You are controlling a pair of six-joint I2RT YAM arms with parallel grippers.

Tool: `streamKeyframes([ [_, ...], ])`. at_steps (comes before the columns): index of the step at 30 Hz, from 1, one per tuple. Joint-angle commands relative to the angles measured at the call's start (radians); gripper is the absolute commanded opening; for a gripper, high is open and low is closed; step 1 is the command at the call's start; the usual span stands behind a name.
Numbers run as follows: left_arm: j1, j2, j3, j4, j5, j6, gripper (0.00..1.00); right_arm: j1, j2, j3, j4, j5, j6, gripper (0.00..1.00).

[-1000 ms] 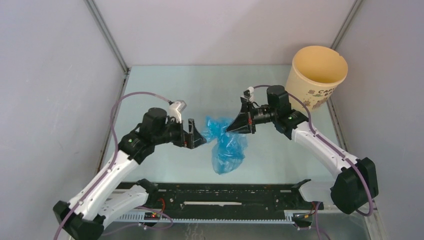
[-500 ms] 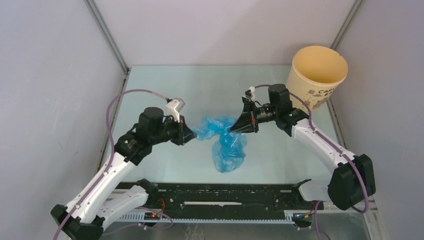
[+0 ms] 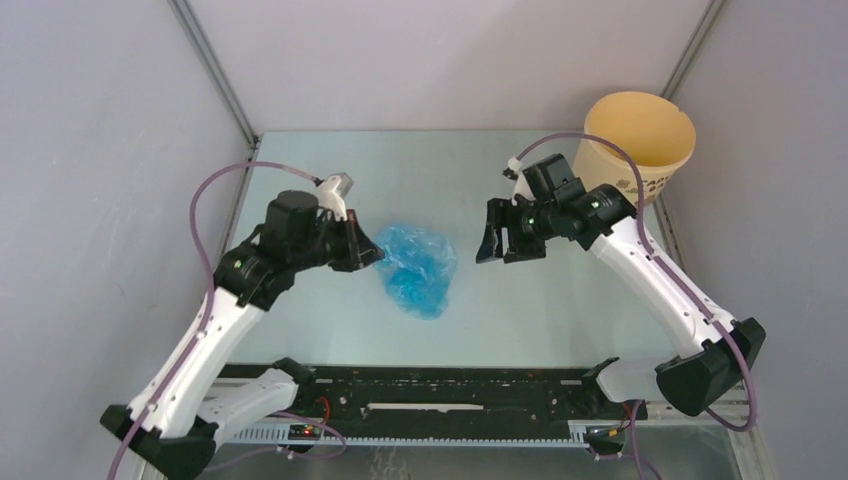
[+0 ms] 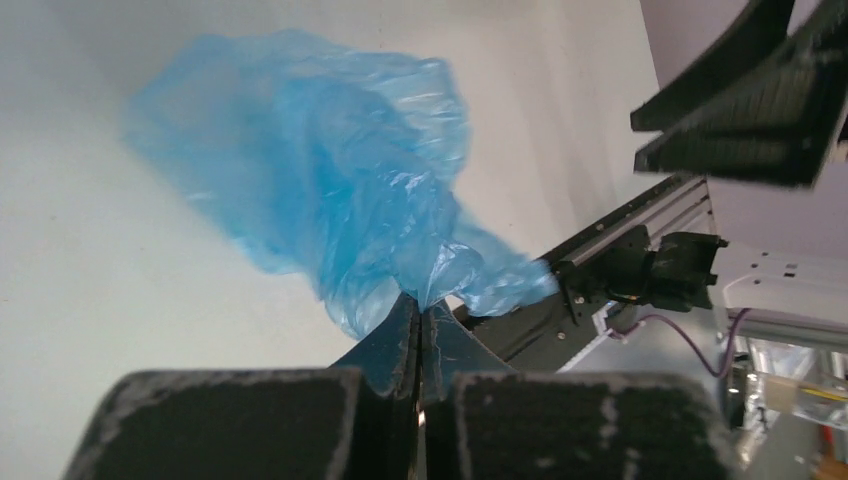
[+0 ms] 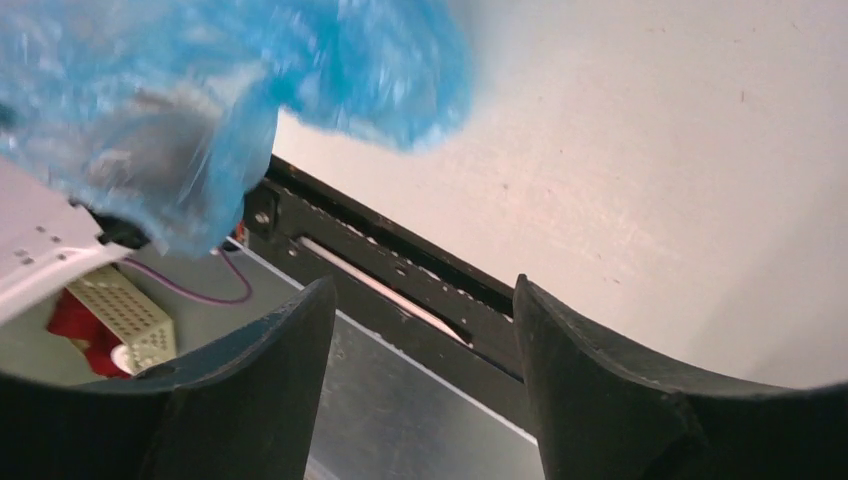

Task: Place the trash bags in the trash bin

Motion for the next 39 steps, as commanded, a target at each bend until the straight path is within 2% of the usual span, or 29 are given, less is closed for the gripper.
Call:
streamKeyframes([
  [1, 0.008, 0.081, 0.097, -0.039, 0.081, -0.108, 0.0, 0.042, -0.066, -0.019, -0.008, 0.053, 0.016, 0.76],
  [3, 0.008, 0.061, 0.076, 0.008, 0.083, -0.117, 0.0, 0.047, -0.093, -0.078, 0.095, -0.047, 0.1, 0.77],
  [5, 0.008, 0.04, 0.049, 0.048, 0.11, -0.113, 0.0, 0.053, -0.111, -0.177, 0.221, -0.083, 0.164, 0.78],
  [6, 0.008, 0.033, 0.037, 0.06, 0.126, -0.113, 0.0, 0.053, -0.107, -0.205, 0.272, -0.079, 0.192, 0.77],
  [9, 0.008, 0.016, 0.007, 0.076, 0.165, -0.121, 0.0, 0.065, -0.052, -0.261, 0.403, -0.049, 0.272, 0.67],
  [14, 0.008, -0.001, 0.001, 0.094, 0.176, -0.169, 0.0, 0.152, -0.003, -0.28, 0.625, -0.047, 0.323, 0.69],
  [19, 0.009, 0.025, 0.054, 0.041, 0.094, -0.278, 0.0, 0.204, -0.113, -0.291, 0.586, 0.04, 0.189, 0.8],
  [23, 0.009, 0.05, 0.054, 0.061, 0.11, -0.371, 0.0, 0.232, -0.226, -0.378, 0.554, 0.056, 0.136, 0.81],
  [28, 0.009, 0.071, 0.076, 0.046, 0.103, -0.397, 0.0, 0.261, -0.343, -0.462, 0.578, 0.138, 0.119, 0.81],
  [31, 0.009, 0.08, 0.074, 0.05, 0.136, -0.428, 0.0, 0.327, -0.342, -0.477, 0.689, 0.206, 0.143, 0.86],
  [33, 0.009, 0.078, 0.062, 0.066, 0.164, -0.446, 0.0, 0.383, -0.311, -0.49, 0.752, 0.318, 0.194, 0.91],
  [35, 0.009, 0.071, 0.053, 0.075, 0.17, -0.455, 0.0, 0.441, -0.263, -0.49, 0.813, 0.417, 0.193, 0.91],
  [39, 0.009, 0.057, 0.05, 0.077, 0.187, -0.456, 0.0, 0.475, -0.185, -0.469, 0.759, 0.574, 0.19, 0.87],
])
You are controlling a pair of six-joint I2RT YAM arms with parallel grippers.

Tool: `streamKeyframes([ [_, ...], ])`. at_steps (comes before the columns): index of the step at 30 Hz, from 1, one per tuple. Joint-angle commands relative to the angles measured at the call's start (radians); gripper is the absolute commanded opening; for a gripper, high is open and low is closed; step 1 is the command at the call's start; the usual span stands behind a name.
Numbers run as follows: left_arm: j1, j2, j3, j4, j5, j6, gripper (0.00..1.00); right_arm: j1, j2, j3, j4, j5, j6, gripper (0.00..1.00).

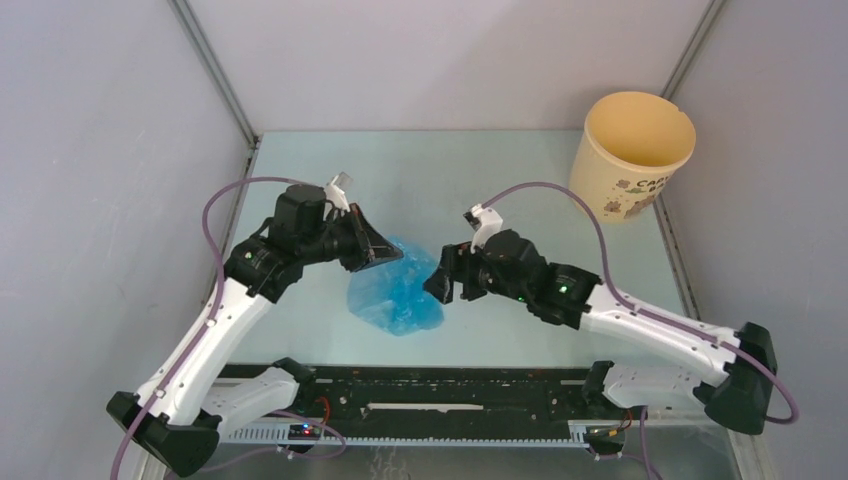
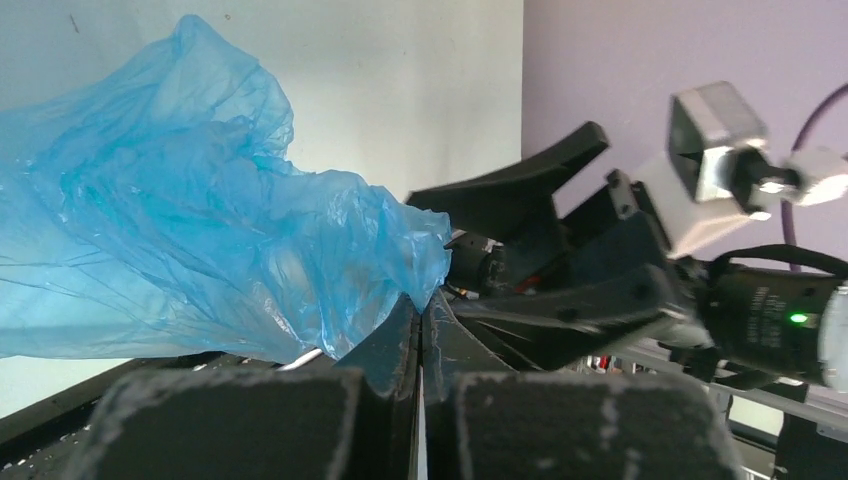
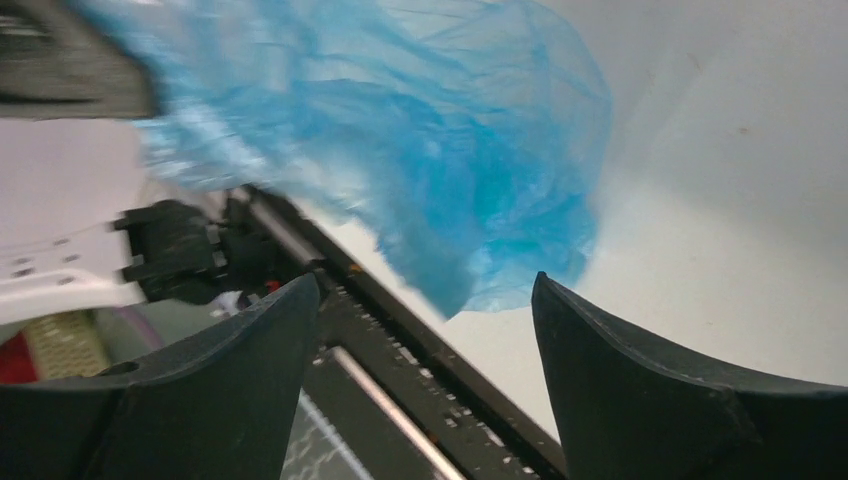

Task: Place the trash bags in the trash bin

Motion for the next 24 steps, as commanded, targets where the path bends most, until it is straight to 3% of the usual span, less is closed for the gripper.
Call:
streamKeyframes([
  [1, 0.005, -0.026, 0.03, 0.035, 0.044, -0.027, 0.0, 0.027, 0.065, 0.021, 0.012, 0.264, -0.006, 0.86],
  [4, 0.005, -0.031, 0.028, 0.032, 0.06, -0.019, 0.0, 0.025, 0.077, 0.023, 0.07, 0.23, -0.094, 0.82],
  [8, 0.005, -0.017, 0.037, 0.025, 0.084, 0.015, 0.0, 0.025, 0.123, 0.037, 0.136, 0.11, -0.115, 0.64],
  [13, 0.005, 0.035, 0.093, -0.035, 0.097, 0.073, 0.0, 0.022, 0.148, 0.041, 0.202, 0.029, -0.147, 0.58],
  [15, 0.006, 0.045, 0.12, -0.053, 0.083, 0.096, 0.0, 0.021, 0.16, 0.06, 0.16, 0.072, -0.144, 0.44],
  [18, 0.005, 0.064, 0.166, -0.096, 0.052, 0.137, 0.0, 0.013, 0.16, 0.109, 0.031, 0.111, -0.122, 0.02],
  [19, 0.005, 0.072, 0.182, -0.119, 0.033, 0.157, 0.01, 0.008, 0.152, 0.132, -0.031, 0.103, -0.095, 0.0],
  [21, 0.006, 0.091, 0.233, -0.183, -0.031, 0.205, 0.09, -0.023, 0.145, 0.193, -0.142, 0.025, -0.049, 0.0],
  [22, 0.006, 0.103, 0.263, -0.225, -0.073, 0.23, 0.19, -0.044, 0.144, 0.229, -0.192, -0.038, -0.022, 0.0],
  [23, 0.007, 0.113, 0.292, -0.266, -0.122, 0.257, 0.3, -0.074, 0.143, 0.26, -0.236, -0.087, 0.002, 0.0],
  [24, 0.006, 0.123, 0.321, -0.305, -0.166, 0.279, 0.48, -0.102, 0.14, 0.286, -0.266, -0.144, 0.034, 0.0],
])
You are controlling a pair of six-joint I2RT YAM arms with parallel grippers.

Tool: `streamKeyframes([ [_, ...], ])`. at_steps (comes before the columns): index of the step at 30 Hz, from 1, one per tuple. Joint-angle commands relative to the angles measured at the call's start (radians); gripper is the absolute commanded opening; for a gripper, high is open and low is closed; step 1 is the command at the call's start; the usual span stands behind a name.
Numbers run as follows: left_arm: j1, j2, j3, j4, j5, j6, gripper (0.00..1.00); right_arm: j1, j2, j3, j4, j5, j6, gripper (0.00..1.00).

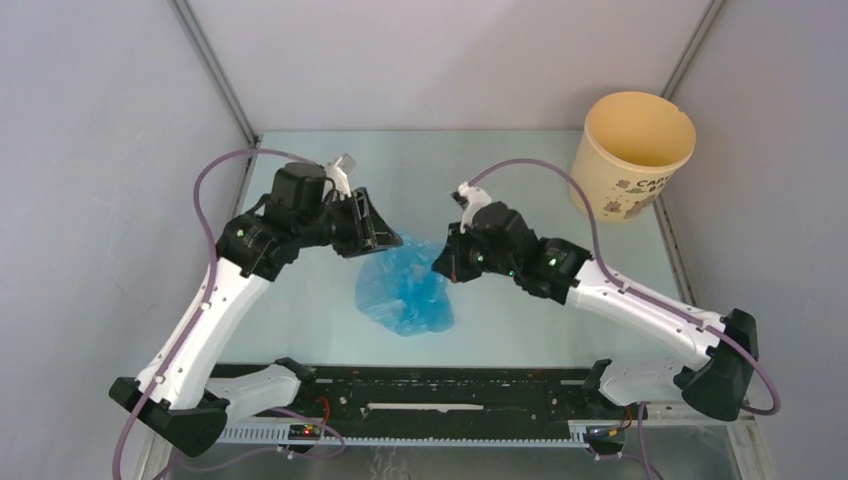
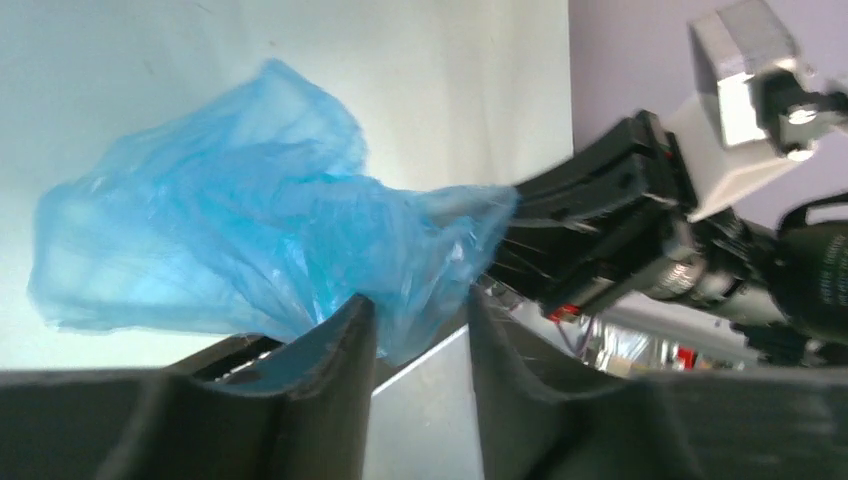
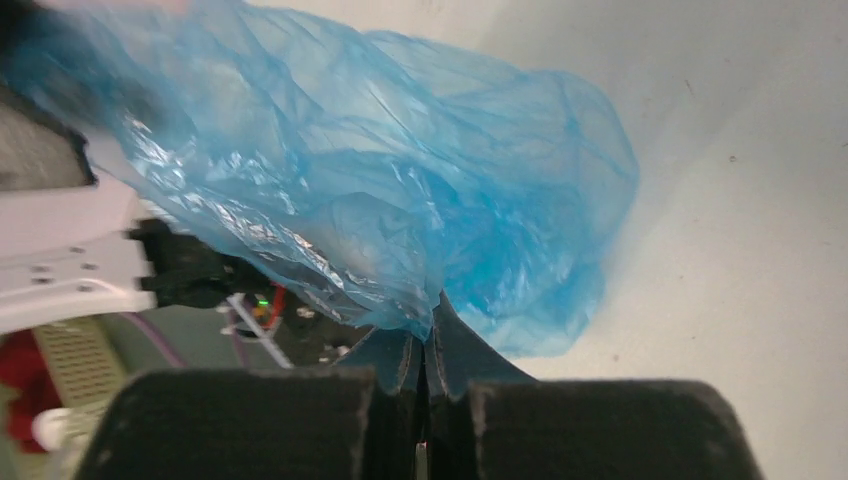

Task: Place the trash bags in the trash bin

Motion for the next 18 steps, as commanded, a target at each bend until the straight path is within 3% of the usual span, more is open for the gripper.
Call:
streamKeyframes([
  [1, 0.006, 0.032, 0.161, -0.184, -0.201, 0.139, 0.7, -0.113, -0.038, 0.147, -0.2, -0.225, 0.143, 0.0],
  [2, 0.008, 0.029, 0.177, -0.202, -0.226, 0.148, 0.78, -0.143, -0.046, 0.15, -0.2, -0.268, 0.192, 0.0],
  [7, 0.014, -0.075, 0.182, -0.161, -0.235, 0.11, 0.98, -0.269, -0.048, 0.145, -0.178, -0.419, 0.403, 0.0],
  [14, 0.014, -0.257, -0.049, -0.04, -0.232, -0.033, 1.0, -0.396, -0.004, 0.116, -0.057, -0.592, 0.542, 0.0],
  [18, 0.016, -0.336, -0.296, 0.164, -0.106, -0.165, 1.0, -0.416, 0.013, 0.104, -0.034, -0.66, 0.546, 0.0],
])
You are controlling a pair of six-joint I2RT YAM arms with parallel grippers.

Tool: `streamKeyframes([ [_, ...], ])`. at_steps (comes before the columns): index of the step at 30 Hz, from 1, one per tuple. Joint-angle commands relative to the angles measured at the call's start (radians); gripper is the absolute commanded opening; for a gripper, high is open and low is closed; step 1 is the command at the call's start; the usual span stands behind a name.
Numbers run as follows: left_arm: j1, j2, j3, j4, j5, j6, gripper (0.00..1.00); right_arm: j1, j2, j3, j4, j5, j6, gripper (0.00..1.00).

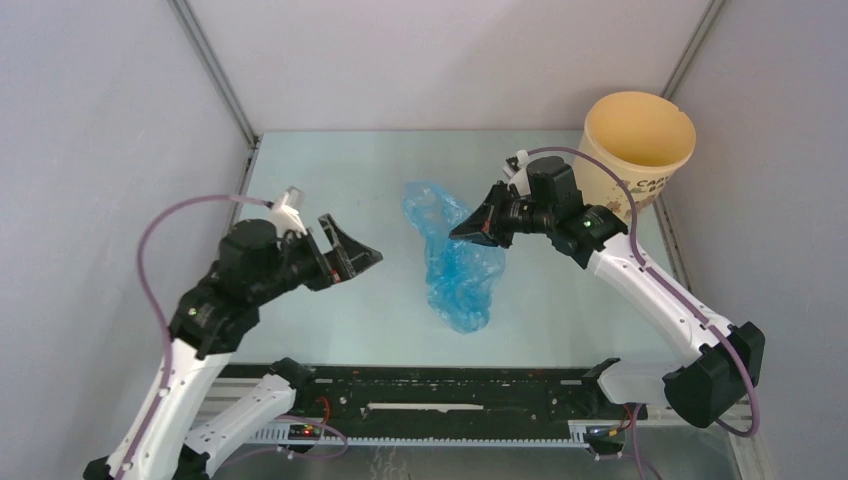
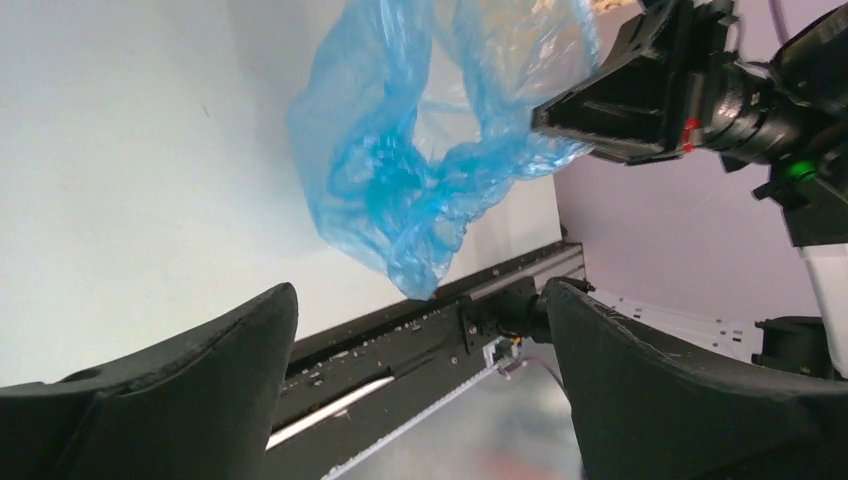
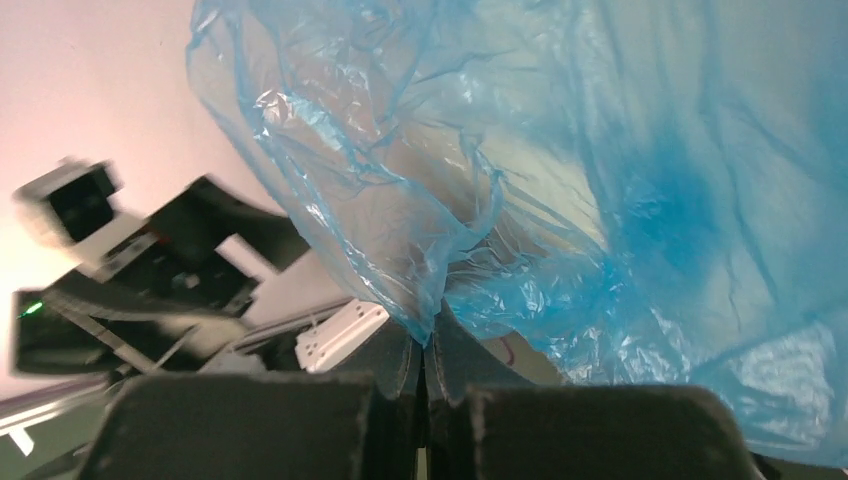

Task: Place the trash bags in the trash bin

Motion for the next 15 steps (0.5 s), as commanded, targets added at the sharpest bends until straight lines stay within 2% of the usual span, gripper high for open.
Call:
streamKeyframes([
  [1, 0.011, -0.023, -0.265, 0.28, 0.155, -0.183, 1.0, -0.021, 0.007, -0.027, 0.088, -0.149, 0.063, 0.0],
  [4, 0.019, -0.005, -0.417, 0.548, 0.279, -0.256, 0.99, -0.037, -0.014, -0.065, 0.15, -0.212, 0.07, 0.0],
  [8, 0.03, 0.024, -0.527, 0.808, 0.32, -0.313, 1.0, -0.068, -0.051, -0.096, 0.187, -0.281, 0.063, 0.0],
  [11, 0.033, 0.028, -0.584, 0.947, 0.32, -0.346, 0.99, -0.092, -0.065, -0.109, 0.205, -0.354, 0.057, 0.0],
  [15, 0.036, 0.036, -0.631, 1.003, 0.296, -0.348, 0.98, -0.114, -0.089, -0.158, 0.355, -0.462, 0.1, 0.0],
])
